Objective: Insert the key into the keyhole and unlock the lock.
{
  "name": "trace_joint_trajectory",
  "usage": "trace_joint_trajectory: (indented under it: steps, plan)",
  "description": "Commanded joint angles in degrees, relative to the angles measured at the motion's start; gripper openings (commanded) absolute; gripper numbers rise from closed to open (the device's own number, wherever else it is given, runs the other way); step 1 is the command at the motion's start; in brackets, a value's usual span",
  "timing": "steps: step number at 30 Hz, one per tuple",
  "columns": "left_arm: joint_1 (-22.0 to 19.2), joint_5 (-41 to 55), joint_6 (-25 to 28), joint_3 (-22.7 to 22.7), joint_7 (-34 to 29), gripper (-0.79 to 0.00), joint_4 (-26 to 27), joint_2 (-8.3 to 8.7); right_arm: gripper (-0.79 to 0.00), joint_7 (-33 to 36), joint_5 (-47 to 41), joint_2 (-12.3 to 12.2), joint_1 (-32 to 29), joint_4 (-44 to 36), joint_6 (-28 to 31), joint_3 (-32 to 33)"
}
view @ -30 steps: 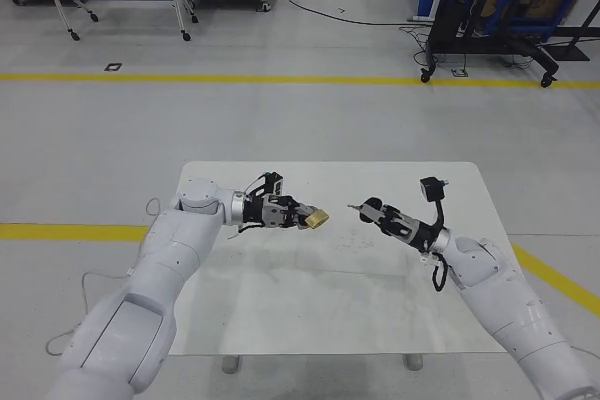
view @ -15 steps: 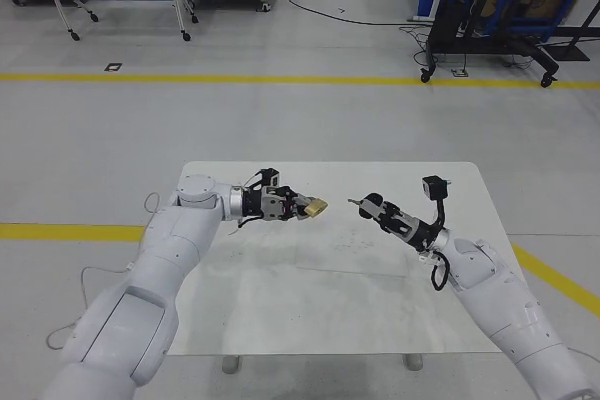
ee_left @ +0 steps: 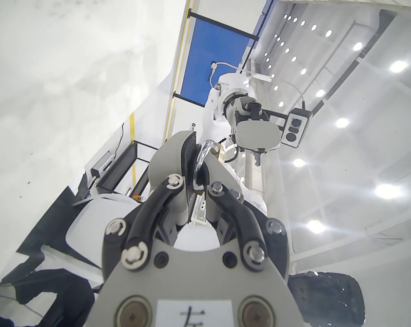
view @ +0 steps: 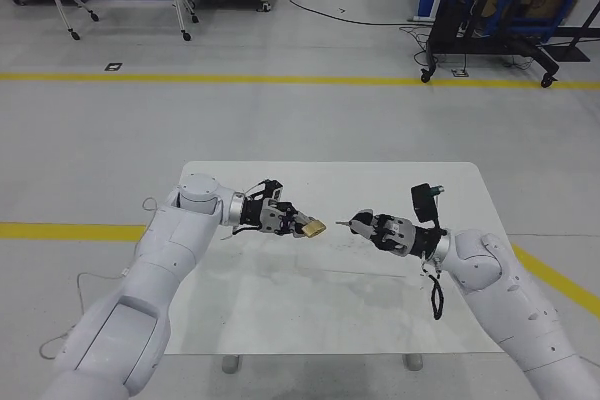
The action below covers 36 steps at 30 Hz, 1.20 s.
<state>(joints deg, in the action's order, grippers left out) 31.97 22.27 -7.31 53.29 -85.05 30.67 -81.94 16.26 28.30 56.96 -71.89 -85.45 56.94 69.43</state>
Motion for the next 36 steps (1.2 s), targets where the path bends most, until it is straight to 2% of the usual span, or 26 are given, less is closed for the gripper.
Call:
trace_joint_trajectory:
  steps: [1, 11, 13, 17, 19, 23, 27, 29, 31, 36]
  plan:
    - [0.15, 0.12, -0.37, 0.86, 2.81, -0.785, 0.15, 0.4, -0.785, -0.94, 2.61, 0.05, -0.44, -0.29, -1.15, 0.29]
    - [0.29, 0.03, -0.31, 1.01, 3.69, -0.785, 0.5, 0.48, -0.785, -0.94, 2.61, 0.05, -0.44, -0.29, -1.15, 0.29]
    - [0.29, 0.03, -0.31, 1.01, 3.69, -0.785, 0.5, 0.48, -0.785, -0.38, 6.15, 0.04, 0.11, -2.99, -1.27, 0.36]
    - [1.89, 0.22, -2.02, 1.15, 4.81, -0.785, 2.72, 0.73, -0.785, -1.39, 20.07, -0.09, 0.57, -9.48, 0.69, 1.41]
    - [2.25, -0.23, -3.22, 1.05, 3.95, -0.785, 3.46, 0.97, -0.785, -2.56, 30.14, -0.25, 0.35, -13.58, 0.62, 2.52]
    - [2.77, -1.34, -4.99, 0.48, 2.64, -0.785, 4.61, 1.27, -0.785, -10.88, 52.61, -0.76, -2.88, -22.92, -0.49, 3.85]
    - [2.98, -1.89, -6.43, -0.13, 1.38, -0.785, 5.2, 1.39, -0.785, -19.22, 71.99, -1.63, -6.77, -26.88, -4.29, 2.64]
    - [2.94, -2.33, -7.22, -0.63, 0.74, -0.785, 5.3, 1.38, -0.785, -19.48, 81.03, -2.12, -7.72, -27.93, -4.9, 1.14]
    - [2.73, -3.29, -8.07, -1.34, 0.37, -0.785, 5.25, 1.35, -0.785, -19.97, 85.55, -2.31, -8.48, -28.77, -6.58, -0.26]
    - [2.48, -3.75, -8.39, -2.18, -0.01, -0.785, 5.04, 1.24, -0.785, -22.53, 89.92, -2.59, -9.32, -29.29, -10.35, -1.16]
